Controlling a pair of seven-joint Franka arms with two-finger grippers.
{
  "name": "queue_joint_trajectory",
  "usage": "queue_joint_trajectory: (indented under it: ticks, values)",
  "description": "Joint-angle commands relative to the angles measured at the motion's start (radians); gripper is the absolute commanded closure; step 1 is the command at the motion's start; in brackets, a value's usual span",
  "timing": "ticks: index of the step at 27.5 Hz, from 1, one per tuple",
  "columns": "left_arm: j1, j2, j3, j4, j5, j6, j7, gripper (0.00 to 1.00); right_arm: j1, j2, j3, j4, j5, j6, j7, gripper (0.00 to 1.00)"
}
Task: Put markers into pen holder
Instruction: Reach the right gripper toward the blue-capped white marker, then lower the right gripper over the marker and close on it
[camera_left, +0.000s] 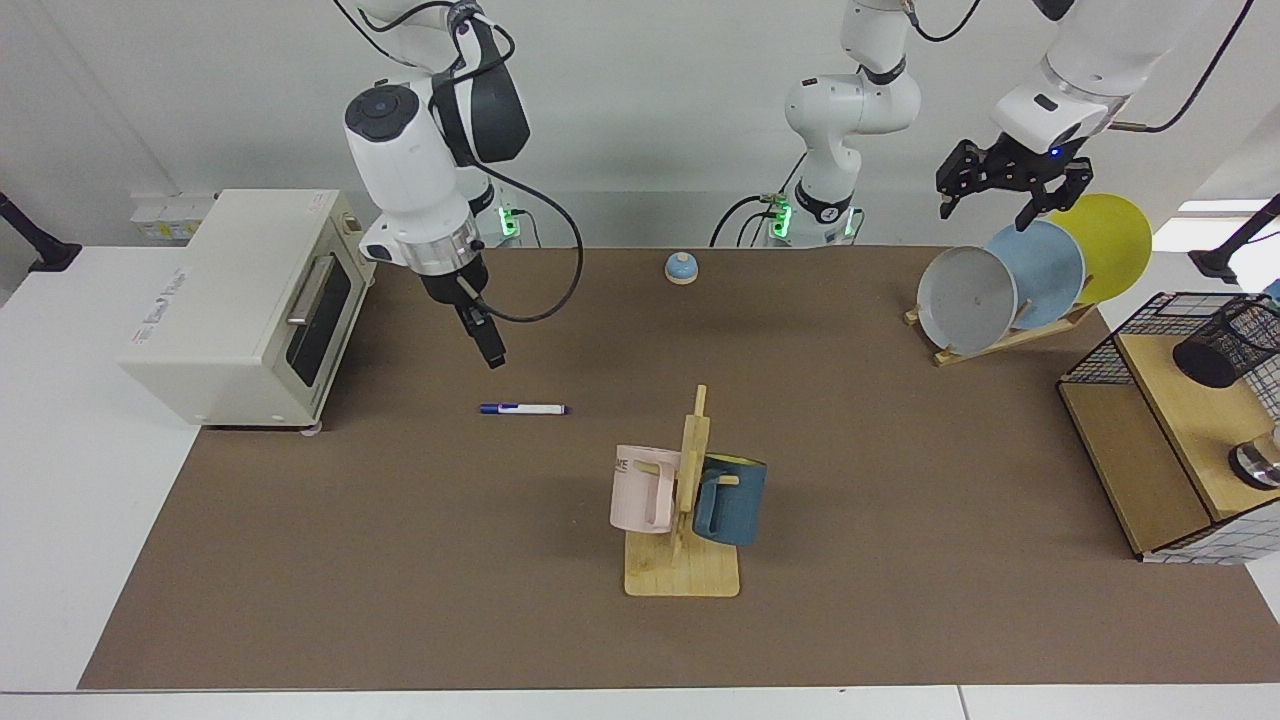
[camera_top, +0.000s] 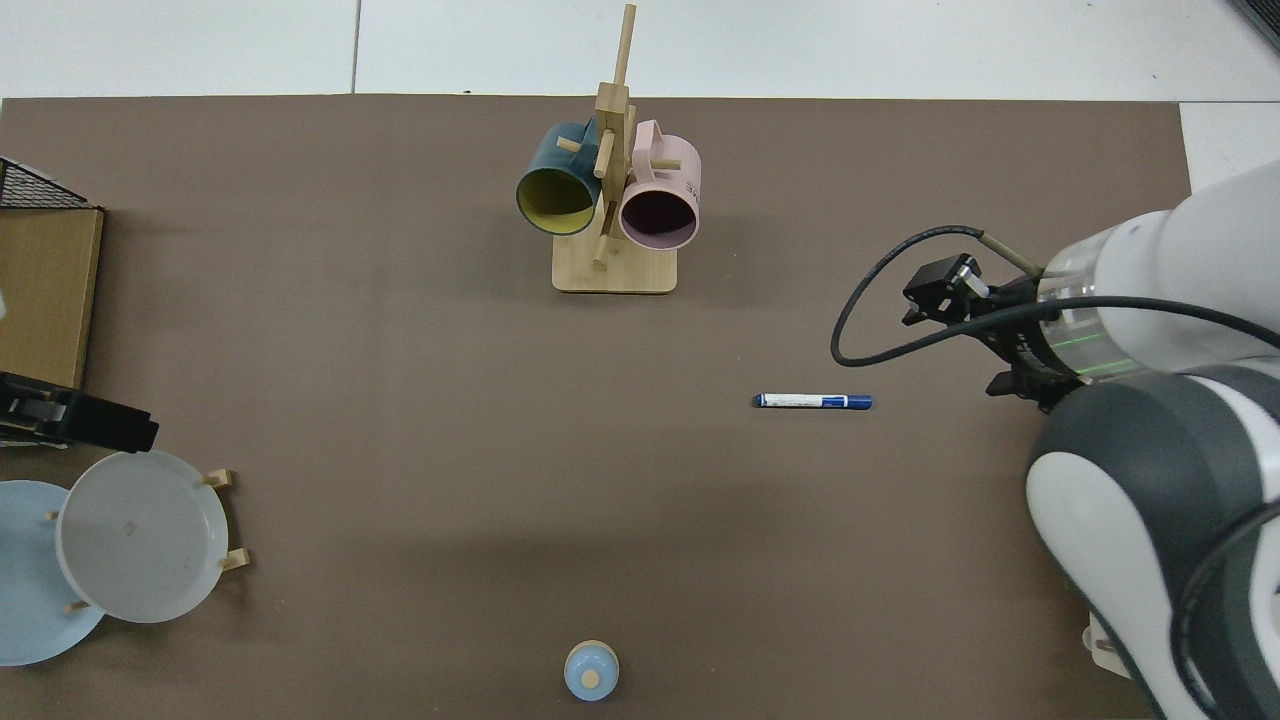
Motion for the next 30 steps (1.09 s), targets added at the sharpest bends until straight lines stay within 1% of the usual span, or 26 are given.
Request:
queue_joint_trajectory:
  ticks: [1, 3, 5, 7, 9, 13, 19, 25, 30]
  values:
    - [0.002, -0.039, -0.003, -0.051, 0.004, -0.001, 0.011, 0.00, 0.006, 0.063, -0.002, -0.023, 0.017, 0.072, 0.134, 0.00]
    - [0.002, -0.042, -0.003, -0.057, 0.004, -0.001, 0.012, 0.00, 0.006, 0.069, -0.002, -0.051, 0.020, 0.112, 0.157, 0.00]
    - [0.002, -0.043, -0.003, -0.056, 0.004, -0.001, 0.012, 0.00, 0.011, 0.069, -0.002, -0.100, 0.020, 0.173, 0.177, 0.00]
    - [0.002, -0.043, -0.003, -0.056, 0.004, -0.001, 0.012, 0.00, 0.037, 0.070, -0.002, -0.153, 0.022, 0.237, 0.206, 0.00]
    - [0.002, -0.043, -0.003, -0.056, 0.004, -0.001, 0.011, 0.00, 0.038, 0.081, -0.002, -0.187, 0.022, 0.277, 0.238, 0.01]
    - [0.001, -0.043, -0.003, -0.056, 0.004, -0.001, 0.005, 0.00, 0.025, 0.121, -0.002, -0.195, 0.023, 0.294, 0.294, 0.01]
    - [-0.001, -0.050, -0.003, -0.063, 0.004, -0.001, 0.003, 0.00, 0.025, 0.191, -0.002, -0.201, 0.023, 0.356, 0.297, 0.01]
    - [-0.004, -0.051, -0.003, -0.068, 0.002, -0.001, 0.003, 0.00, 0.025, 0.204, -0.002, -0.246, 0.023, 0.426, 0.298, 0.02]
    - [-0.004, -0.051, -0.003, -0.069, 0.002, -0.003, 0.003, 0.00, 0.025, 0.213, -0.002, -0.256, 0.023, 0.448, 0.298, 0.03]
